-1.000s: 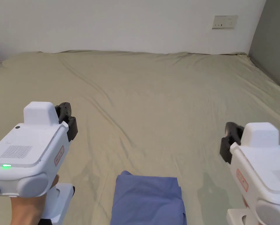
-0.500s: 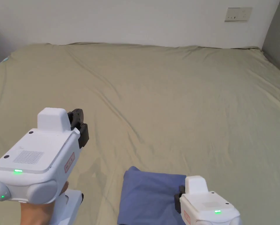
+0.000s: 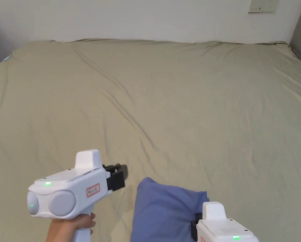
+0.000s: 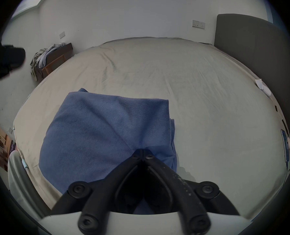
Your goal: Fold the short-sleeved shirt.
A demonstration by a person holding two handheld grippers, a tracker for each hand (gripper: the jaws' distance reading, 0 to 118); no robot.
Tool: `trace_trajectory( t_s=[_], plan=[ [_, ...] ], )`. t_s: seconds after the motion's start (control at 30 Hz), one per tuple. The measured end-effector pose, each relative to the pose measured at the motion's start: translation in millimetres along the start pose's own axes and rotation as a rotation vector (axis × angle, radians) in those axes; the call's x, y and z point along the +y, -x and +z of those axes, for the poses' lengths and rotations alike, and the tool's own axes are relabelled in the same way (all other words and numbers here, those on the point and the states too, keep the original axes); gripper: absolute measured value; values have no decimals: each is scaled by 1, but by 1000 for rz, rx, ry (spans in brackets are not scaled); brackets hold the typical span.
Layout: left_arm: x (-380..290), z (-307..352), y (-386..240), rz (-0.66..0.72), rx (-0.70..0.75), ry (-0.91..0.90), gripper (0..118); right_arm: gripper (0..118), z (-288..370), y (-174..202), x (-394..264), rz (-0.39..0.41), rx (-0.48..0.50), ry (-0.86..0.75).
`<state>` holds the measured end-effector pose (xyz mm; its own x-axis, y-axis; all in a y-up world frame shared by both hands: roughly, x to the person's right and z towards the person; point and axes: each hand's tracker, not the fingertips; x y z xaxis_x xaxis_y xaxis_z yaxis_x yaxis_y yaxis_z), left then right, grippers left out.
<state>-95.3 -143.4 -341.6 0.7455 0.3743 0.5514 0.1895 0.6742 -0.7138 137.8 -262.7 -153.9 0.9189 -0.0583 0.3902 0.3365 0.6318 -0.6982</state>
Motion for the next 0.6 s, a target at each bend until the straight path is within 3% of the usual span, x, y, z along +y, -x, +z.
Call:
trace_trajectory(
  t_s=[0.03, 0.1, 0.13, 0.17, 0.3, 0.37, 0.4, 0.43, 0.47, 0.53, 0.6],
  plan=[
    [-4, -13, 4, 30, -27, 64, 67, 2, -1, -1, 0, 1, 1, 1],
    [-13, -37, 8, 51, -58, 173, 106, 2, 0, -1, 1, 3, 1, 2],
    [-18, -47, 10, 63, -54, 204, 117, 2, 0, -1, 1, 5, 2, 3],
    [-22, -55, 12, 68, -56, 220, 117, 2, 1, -1, 1, 6, 3, 2],
    [-35, -90, 18, 106, -55, 340, 117, 2, 0, -2, 0, 5, 7, -2],
    [-42, -100, 21, 130, -83, 373, 110, 2, 0, -2, 0, 7, 8, 0],
    [-46, -106, 23, 146, -89, 385, 100, 2, 0, -2, 0, 8, 8, 0],
    [-48, -110, 23, 165, -93, 409, 80, 2, -1, -3, -1, 8, 9, 0],
    [-50, -112, 23, 180, -97, 418, 68, 2, -1, -3, -1, 9, 9, -1],
    [-53, -109, 22, 229, -155, 372, 48, 2, -1, -3, -1, 7, 11, -2],
    [-53, -109, 21, 250, -145, 375, 36, 2, -1, -4, -1, 4, 14, -4]
  ],
)
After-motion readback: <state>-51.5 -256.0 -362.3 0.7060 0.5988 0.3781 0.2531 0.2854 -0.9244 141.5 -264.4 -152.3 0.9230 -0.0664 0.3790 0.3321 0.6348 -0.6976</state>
